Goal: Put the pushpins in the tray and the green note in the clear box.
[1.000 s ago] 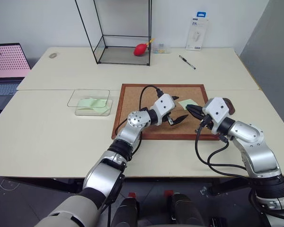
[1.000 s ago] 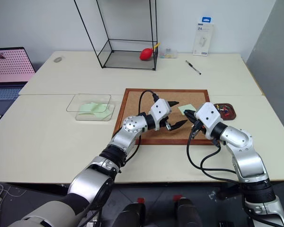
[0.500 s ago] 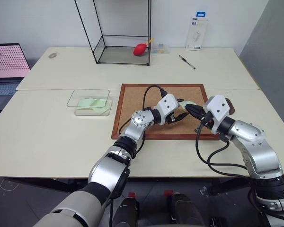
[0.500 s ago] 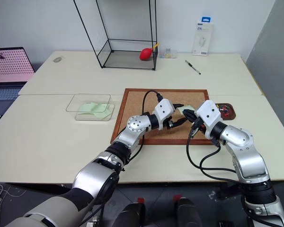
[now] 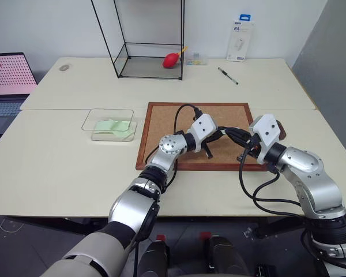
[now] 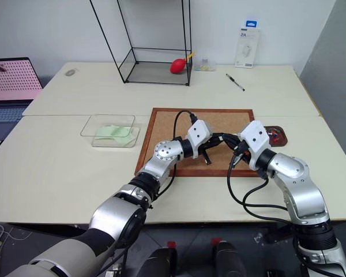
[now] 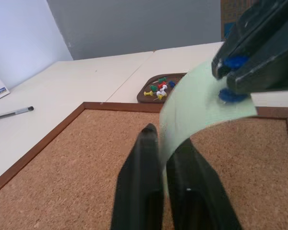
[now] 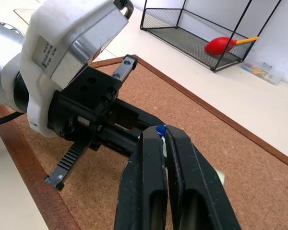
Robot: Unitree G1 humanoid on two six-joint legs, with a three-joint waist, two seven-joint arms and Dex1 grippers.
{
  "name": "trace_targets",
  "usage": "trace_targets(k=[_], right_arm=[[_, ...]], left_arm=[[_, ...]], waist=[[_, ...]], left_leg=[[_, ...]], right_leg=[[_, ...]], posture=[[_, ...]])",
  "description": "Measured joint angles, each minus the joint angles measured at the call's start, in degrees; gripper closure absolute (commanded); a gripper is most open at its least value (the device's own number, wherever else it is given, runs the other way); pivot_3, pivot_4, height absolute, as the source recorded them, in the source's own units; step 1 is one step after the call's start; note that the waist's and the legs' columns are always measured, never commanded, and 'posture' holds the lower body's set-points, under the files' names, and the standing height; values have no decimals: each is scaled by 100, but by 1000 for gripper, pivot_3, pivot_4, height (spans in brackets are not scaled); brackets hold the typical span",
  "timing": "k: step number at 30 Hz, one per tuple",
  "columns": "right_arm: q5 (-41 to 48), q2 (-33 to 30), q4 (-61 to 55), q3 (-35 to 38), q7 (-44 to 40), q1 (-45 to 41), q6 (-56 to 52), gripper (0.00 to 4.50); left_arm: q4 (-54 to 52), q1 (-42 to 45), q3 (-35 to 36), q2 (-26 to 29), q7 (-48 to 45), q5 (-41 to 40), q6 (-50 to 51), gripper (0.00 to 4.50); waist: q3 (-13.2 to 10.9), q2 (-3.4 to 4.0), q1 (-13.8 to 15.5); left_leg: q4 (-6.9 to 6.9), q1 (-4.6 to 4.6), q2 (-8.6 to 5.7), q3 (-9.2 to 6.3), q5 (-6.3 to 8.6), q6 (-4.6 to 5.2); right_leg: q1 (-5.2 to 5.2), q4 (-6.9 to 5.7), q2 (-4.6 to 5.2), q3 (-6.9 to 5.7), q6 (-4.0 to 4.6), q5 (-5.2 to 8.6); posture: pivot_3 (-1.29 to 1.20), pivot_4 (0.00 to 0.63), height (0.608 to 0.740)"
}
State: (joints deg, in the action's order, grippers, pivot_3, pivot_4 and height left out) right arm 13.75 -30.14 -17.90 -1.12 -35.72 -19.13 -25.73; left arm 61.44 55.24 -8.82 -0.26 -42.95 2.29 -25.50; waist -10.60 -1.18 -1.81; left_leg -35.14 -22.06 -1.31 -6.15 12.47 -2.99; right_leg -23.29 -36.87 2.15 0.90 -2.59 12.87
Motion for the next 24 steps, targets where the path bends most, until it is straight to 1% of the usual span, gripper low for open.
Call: trace_targets(k=[11, 24], right_arm=[[169, 108, -94, 51, 204, -61, -213, 4500], [728, 204, -283, 556, 549, -300, -905, 4500]], left_arm=[[0, 0, 146, -10, -402, -92, 13, 4486], [0, -136, 143, 159, -400, -75, 4, 4486]], waist=[[0, 0, -1], [0, 0, 2]], left_leg=[[0, 0, 0, 0, 0, 0], [0, -1, 0, -3, 0, 0]], right_leg=[[0, 0, 0, 0, 0, 0], [0, -1, 0, -2, 0, 0]], posture=[[0, 150, 740], [0, 150, 740]])
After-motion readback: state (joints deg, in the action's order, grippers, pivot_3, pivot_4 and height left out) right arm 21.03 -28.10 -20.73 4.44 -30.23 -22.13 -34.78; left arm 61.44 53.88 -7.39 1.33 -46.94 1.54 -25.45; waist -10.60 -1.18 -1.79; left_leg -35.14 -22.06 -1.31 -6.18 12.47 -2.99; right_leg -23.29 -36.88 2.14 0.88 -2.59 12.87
